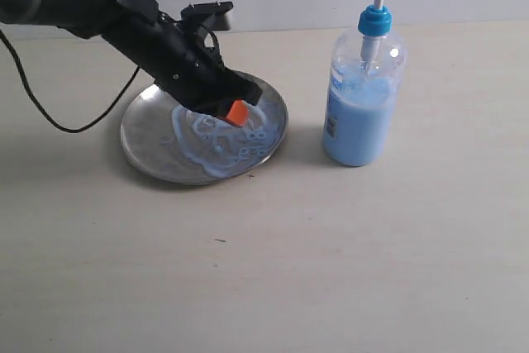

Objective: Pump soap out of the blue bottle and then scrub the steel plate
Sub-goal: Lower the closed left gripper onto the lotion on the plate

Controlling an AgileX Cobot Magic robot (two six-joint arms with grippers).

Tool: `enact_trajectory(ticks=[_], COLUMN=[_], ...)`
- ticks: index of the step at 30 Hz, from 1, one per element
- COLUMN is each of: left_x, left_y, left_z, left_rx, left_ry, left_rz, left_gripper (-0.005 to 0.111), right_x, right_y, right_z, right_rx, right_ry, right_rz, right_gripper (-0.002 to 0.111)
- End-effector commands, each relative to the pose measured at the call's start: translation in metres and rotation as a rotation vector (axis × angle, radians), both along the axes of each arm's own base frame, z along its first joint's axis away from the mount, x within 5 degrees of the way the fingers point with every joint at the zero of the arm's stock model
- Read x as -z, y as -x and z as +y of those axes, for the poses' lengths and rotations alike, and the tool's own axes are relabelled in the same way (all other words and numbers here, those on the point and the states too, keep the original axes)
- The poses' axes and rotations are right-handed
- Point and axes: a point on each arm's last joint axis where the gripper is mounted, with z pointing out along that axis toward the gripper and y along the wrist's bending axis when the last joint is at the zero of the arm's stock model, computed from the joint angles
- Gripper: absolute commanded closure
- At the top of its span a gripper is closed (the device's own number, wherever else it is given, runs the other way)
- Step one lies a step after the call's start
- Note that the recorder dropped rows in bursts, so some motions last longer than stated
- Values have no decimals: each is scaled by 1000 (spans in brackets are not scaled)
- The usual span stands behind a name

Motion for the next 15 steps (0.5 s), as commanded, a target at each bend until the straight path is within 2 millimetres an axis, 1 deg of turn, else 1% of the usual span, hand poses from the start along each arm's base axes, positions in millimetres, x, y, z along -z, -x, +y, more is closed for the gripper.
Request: enact_trajectory(ticks=[1,4,11,15], left_x=[13,20,30,34], left_y=[-2,-7,-21,-22], left_z=[-12,-15,-24,-33], left_rx=[-1,-20,-27,-10], left_ry=[-23,-26,-18,-13], left_rz=[-80,-114,-129,-128], left_gripper=[107,107,107,107], right_x=[-2,-3,-2,-1], right_y=[5,6,8,9], right_z=[1,0,2,2], right_rx=[0,-1,-7,-16], right_ry=[-61,-65,-81,-84], right_rz=[-37,-45,-21,-4], right_gripper=[108,108,108,108])
